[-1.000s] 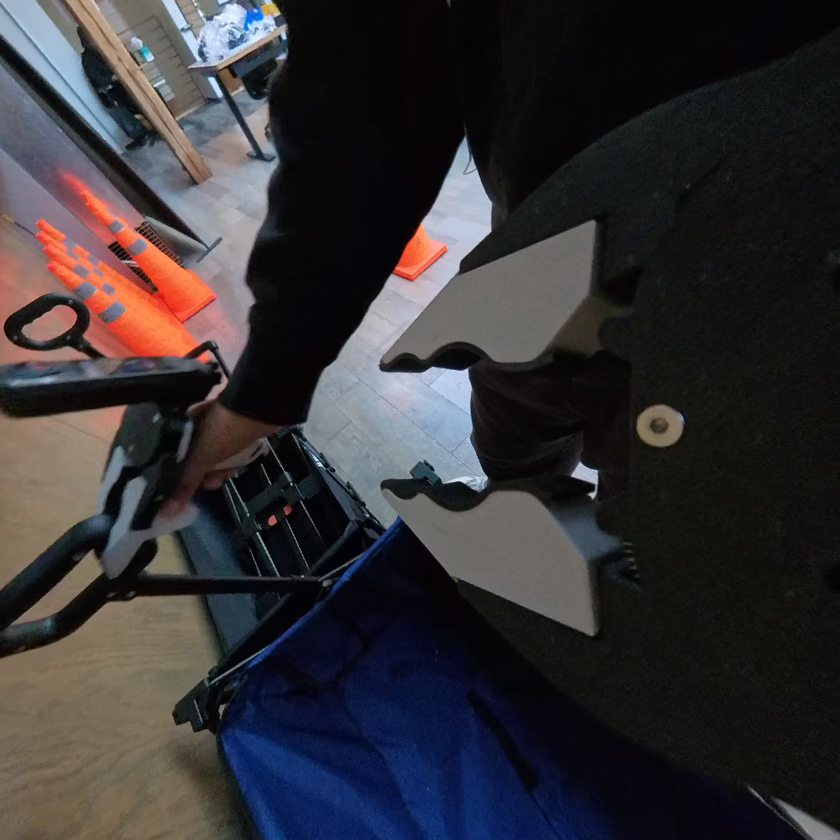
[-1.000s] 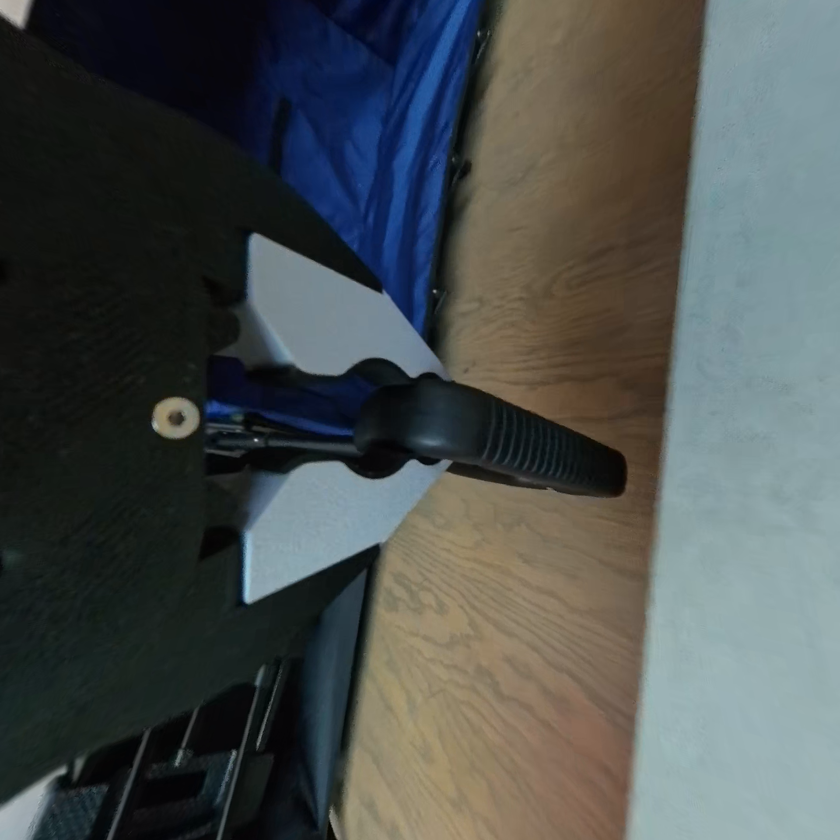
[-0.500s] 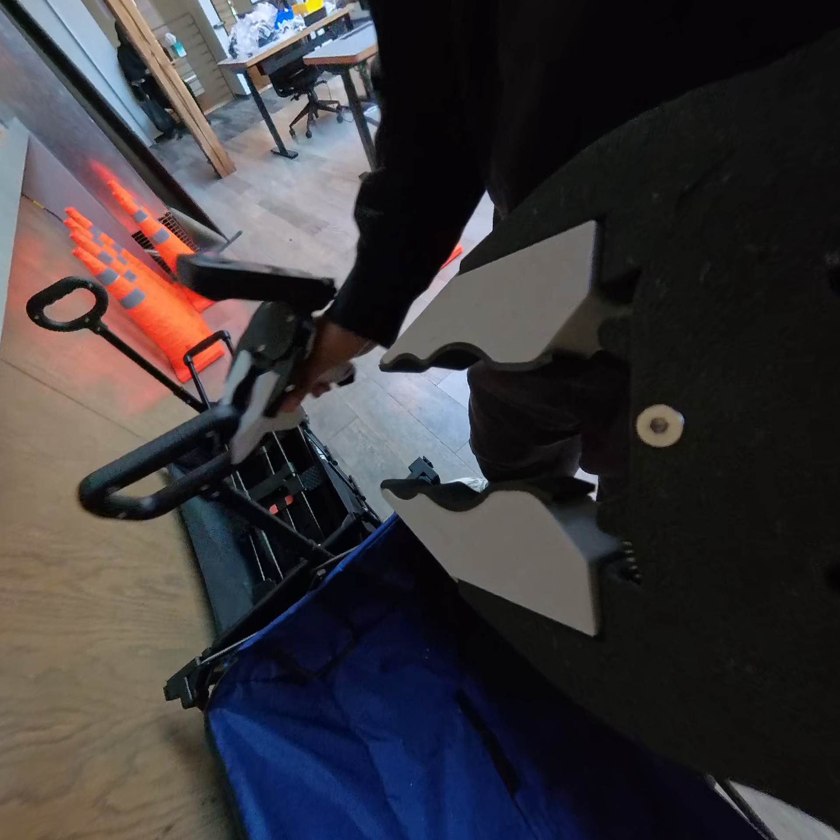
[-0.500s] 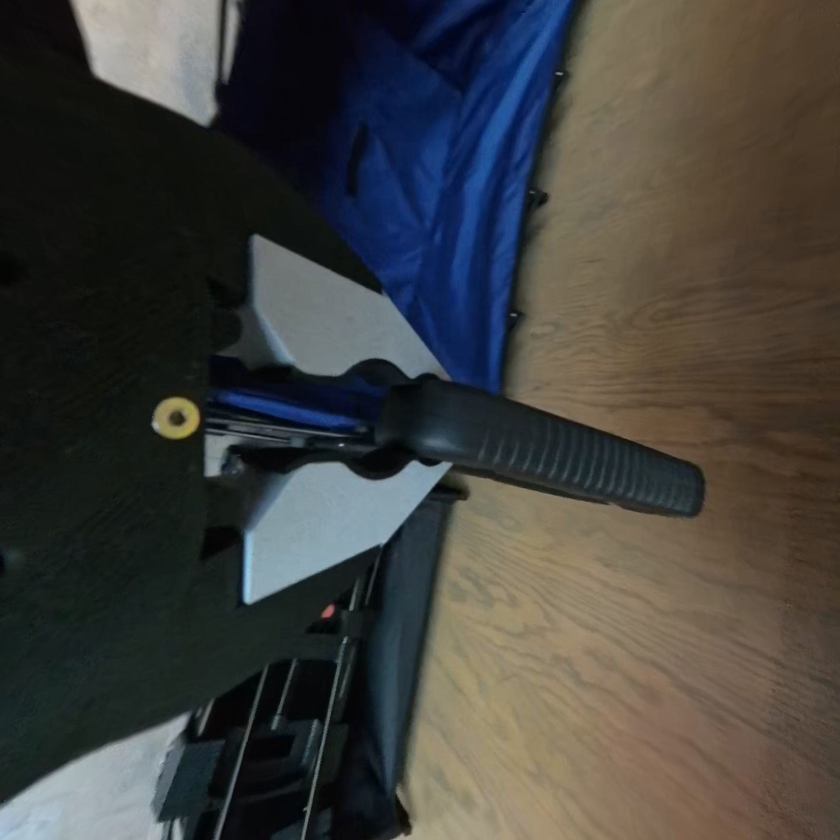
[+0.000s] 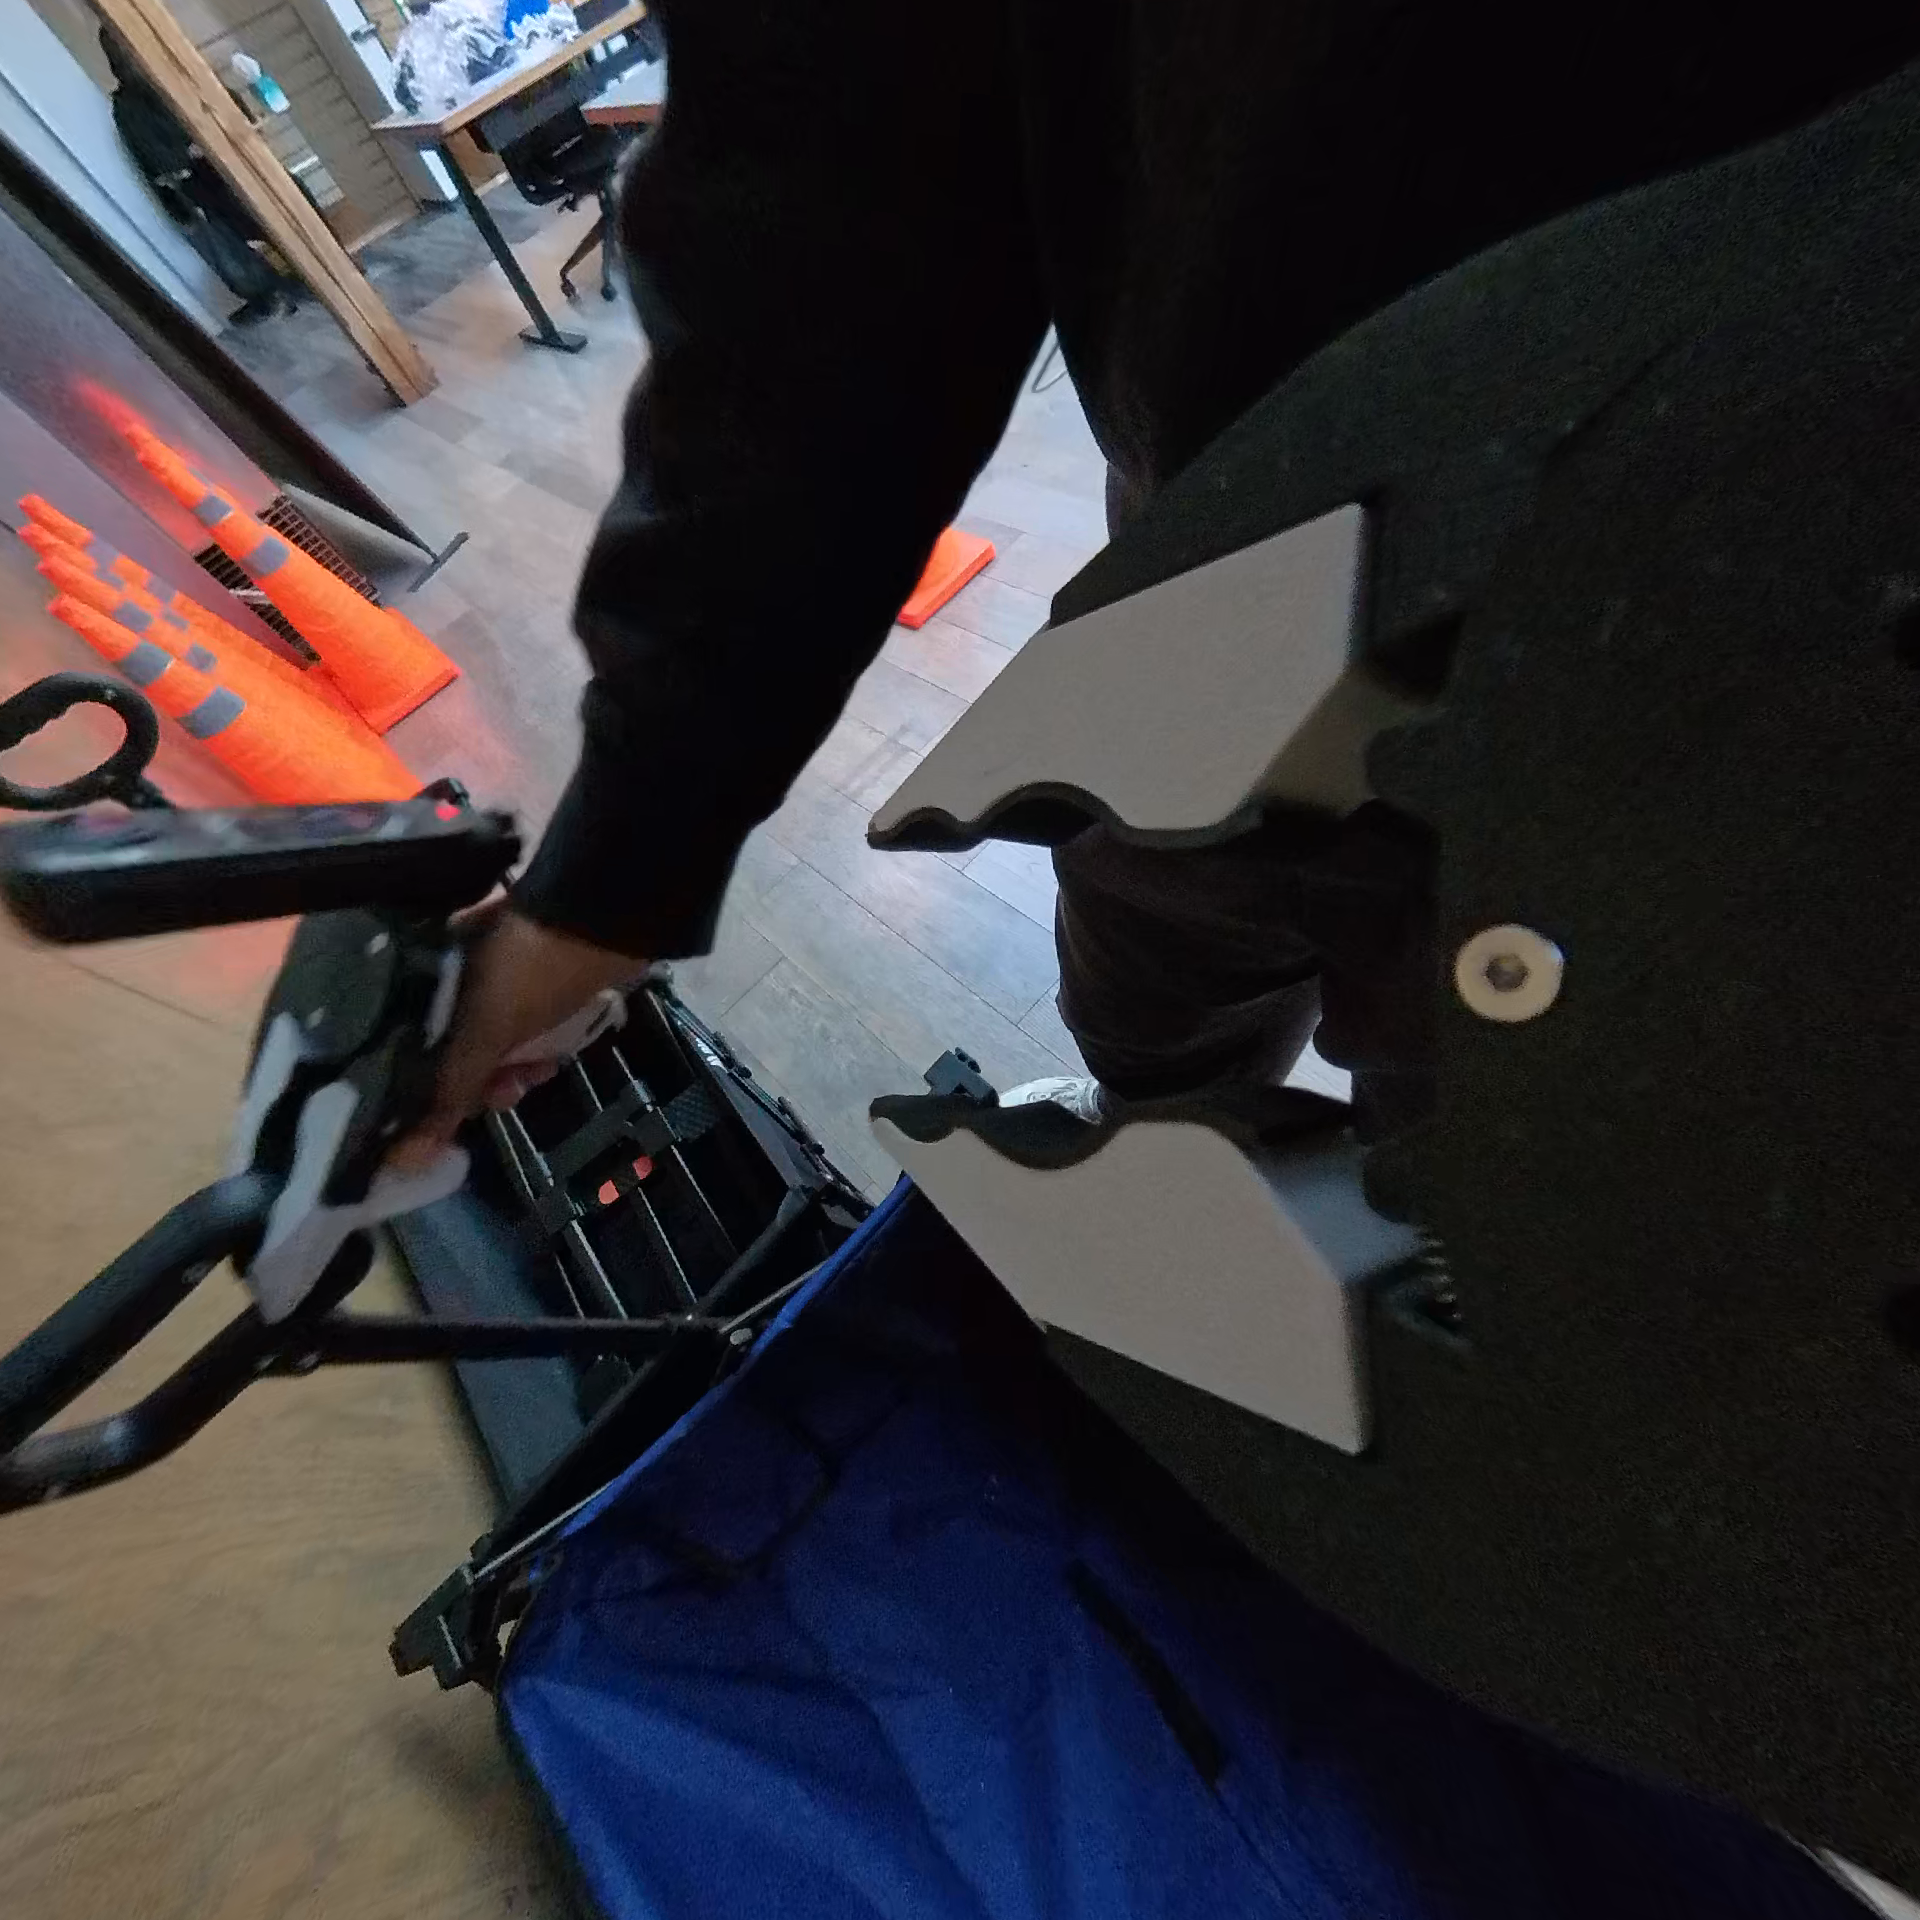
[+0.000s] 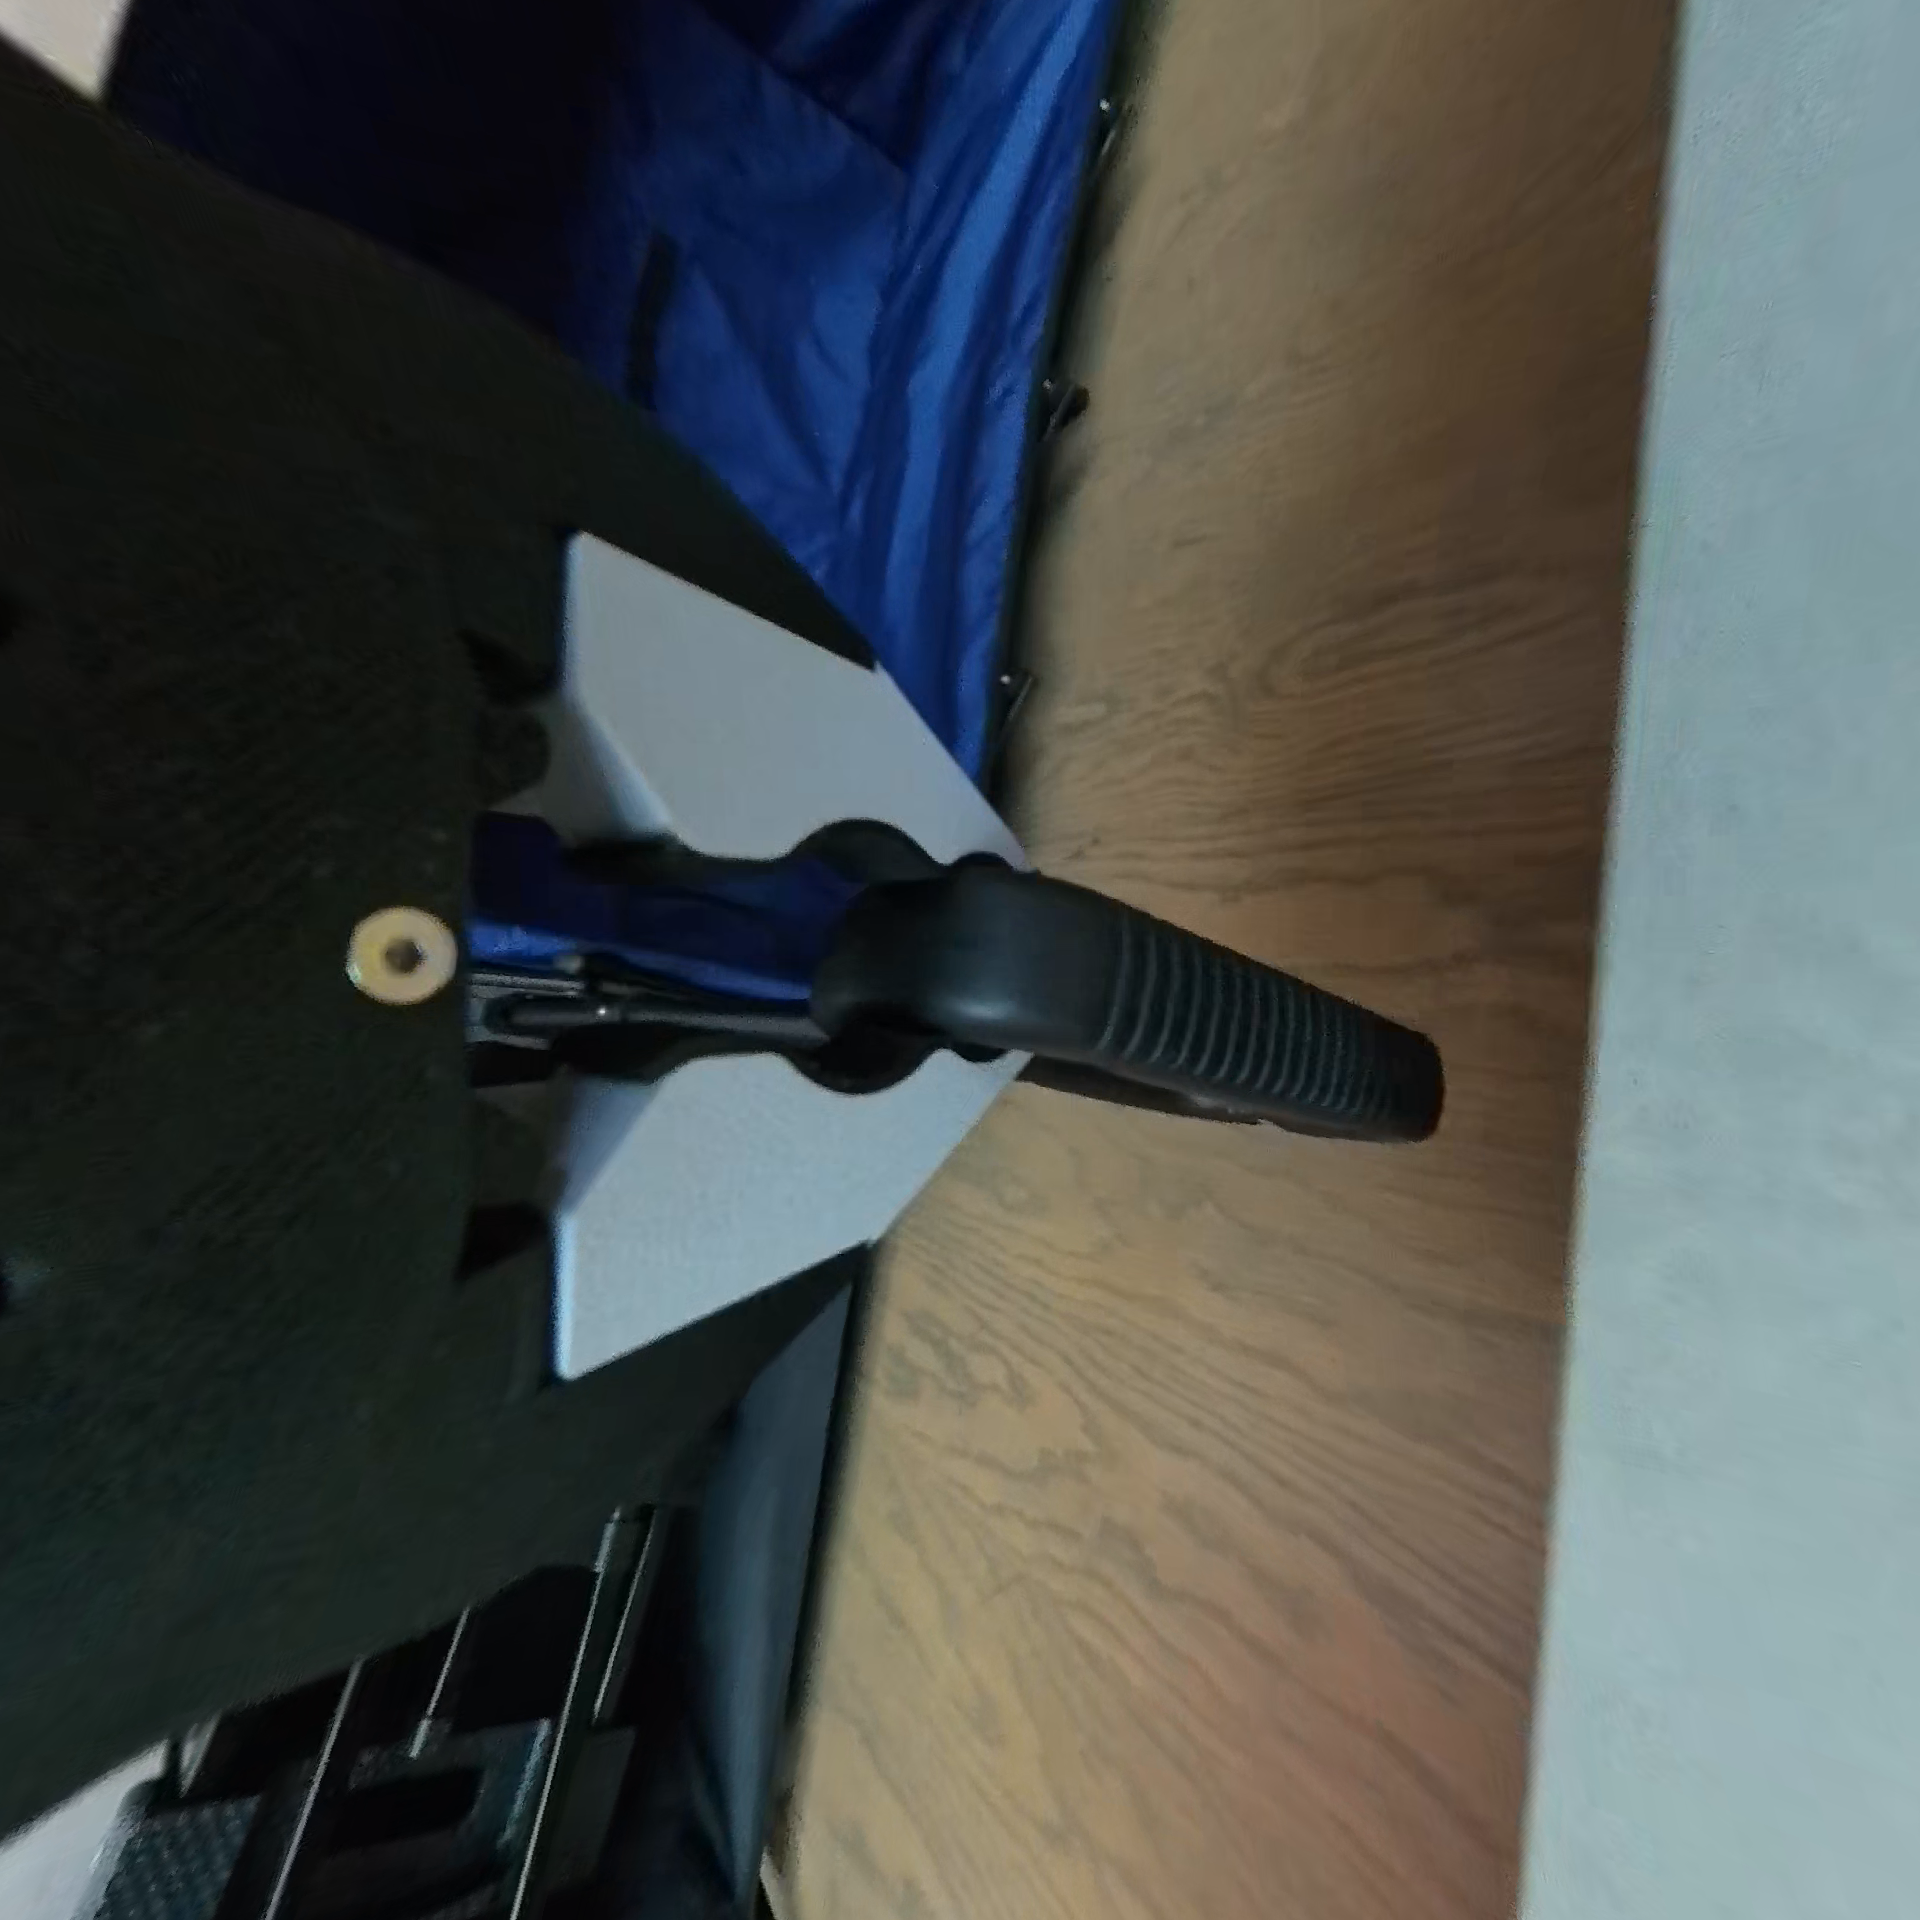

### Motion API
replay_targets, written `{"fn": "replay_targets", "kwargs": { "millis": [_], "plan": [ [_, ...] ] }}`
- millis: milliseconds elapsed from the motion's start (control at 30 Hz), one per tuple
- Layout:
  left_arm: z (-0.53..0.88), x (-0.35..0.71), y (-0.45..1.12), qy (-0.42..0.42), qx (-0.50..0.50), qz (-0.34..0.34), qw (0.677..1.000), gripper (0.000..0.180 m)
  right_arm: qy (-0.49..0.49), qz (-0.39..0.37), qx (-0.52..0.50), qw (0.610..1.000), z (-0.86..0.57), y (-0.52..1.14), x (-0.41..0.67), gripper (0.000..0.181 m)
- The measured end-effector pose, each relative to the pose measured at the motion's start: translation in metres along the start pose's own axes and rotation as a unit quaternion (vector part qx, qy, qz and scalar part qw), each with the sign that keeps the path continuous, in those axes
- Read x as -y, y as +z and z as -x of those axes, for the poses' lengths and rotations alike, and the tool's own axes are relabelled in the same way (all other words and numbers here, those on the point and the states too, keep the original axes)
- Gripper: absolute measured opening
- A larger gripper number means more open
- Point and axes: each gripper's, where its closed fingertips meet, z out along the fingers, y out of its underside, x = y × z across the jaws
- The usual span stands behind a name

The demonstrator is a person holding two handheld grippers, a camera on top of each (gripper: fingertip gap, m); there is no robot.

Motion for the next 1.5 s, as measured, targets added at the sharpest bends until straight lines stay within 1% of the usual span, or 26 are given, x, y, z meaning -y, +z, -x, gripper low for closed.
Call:
{"fn": "replay_targets", "kwargs": {
  "millis": [200,333,467,500,600,633,667,700,867,1000,1067,1133,1233,1333,1433,1500],
  "plan": [
    [0.003,-0.001,-0.003,-0.005,0.009,-0.004,1.000,0.046,-0.003,0.006,0.001,1.000,-0.007,0.028,0.011,0.022],
    [0.005,0.005,-0.001,-0.016,0.001,-0.012,1.000,0.046,0.009,-0.011,-0.001,1.000,0.000,-0.011,-0.006,0.023],
    [0.002,0.016,0.014,-0.008,-0.017,-0.011,1.000,0.046,0.019,-0.004,0.030,0.999,0.011,-0.057,-0.032,0.025],
    [-0.001,0.019,0.021,-0.005,-0.026,-0.008,1.000,0.046,0.017,0.005,0.040,0.999,0.012,-0.067,-0.039,0.028],
    [-0.012,0.032,0.043,0.014,-0.056,0.007,0.998,0.046,0.012,0.031,0.064,0.997,0.007,-0.100,-0.058,0.057],
    [-0.017,0.037,0.051,0.026,-0.065,0.010,0.998,0.046,0.008,0.038,0.068,0.997,0.002,-0.113,-0.065,0.063],
    [-0.023,0.043,0.060,0.039,-0.073,0.012,0.996,0.046,0.006,0.042,0.064,0.997,-0.007,-0.125,-0.072,0.066],
    [-0.029,0.050,0.069,0.052,-0.081,0.014,0.995,0.046,0.007,0.044,0.046,0.998,-0.022,-0.138,-0.079,0.061],
    [-0.063,0.101,0.105,0.102,-0.108,-0.018,0.989,0.042,0.069,0.042,-0.062,0.995,-0.143,-0.190,-0.110,0.059],
    [-0.081,0.139,0.147,0.100,-0.098,-0.044,0.989,0.043,0.153,0.031,-0.153,0.976,-0.289,-0.209,-0.129,0.063],
    [-0.090,0.157,0.178,0.090,-0.085,-0.060,0.990,0.042,0.163,0.022,-0.191,0.968,-0.373,-0.212,-0.135,0.064],
    [-0.101,0.176,0.218,0.081,-0.063,-0.076,0.992,0.041,0.148,0.014,-0.216,0.965,-0.461,-0.207,-0.139,0.063],
    [-0.124,0.205,0.289,0.058,-0.021,-0.100,0.993,0.041,0.132,0.012,-0.208,0.969,-0.590,-0.182,-0.142,0.067],
    [-0.161,0.228,0.361,0.012,0.009,-0.112,0.994,0.041,0.123,0.035,-0.186,0.974,-0.707,-0.152,-0.136,0.074],
    [-0.223,0.252,0.419,-0.045,-0.025,-0.117,0.992,0.042,0.135,0.041,-0.169,0.975,-0.789,-0.130,-0.116,0.075],
    [-0.257,0.262,0.443,-0.040,-0.033,-0.093,0.994,0.042,0.137,0.042,-0.128,0.981,-0.813,-0.111,-0.105,0.070]
  ]
}}
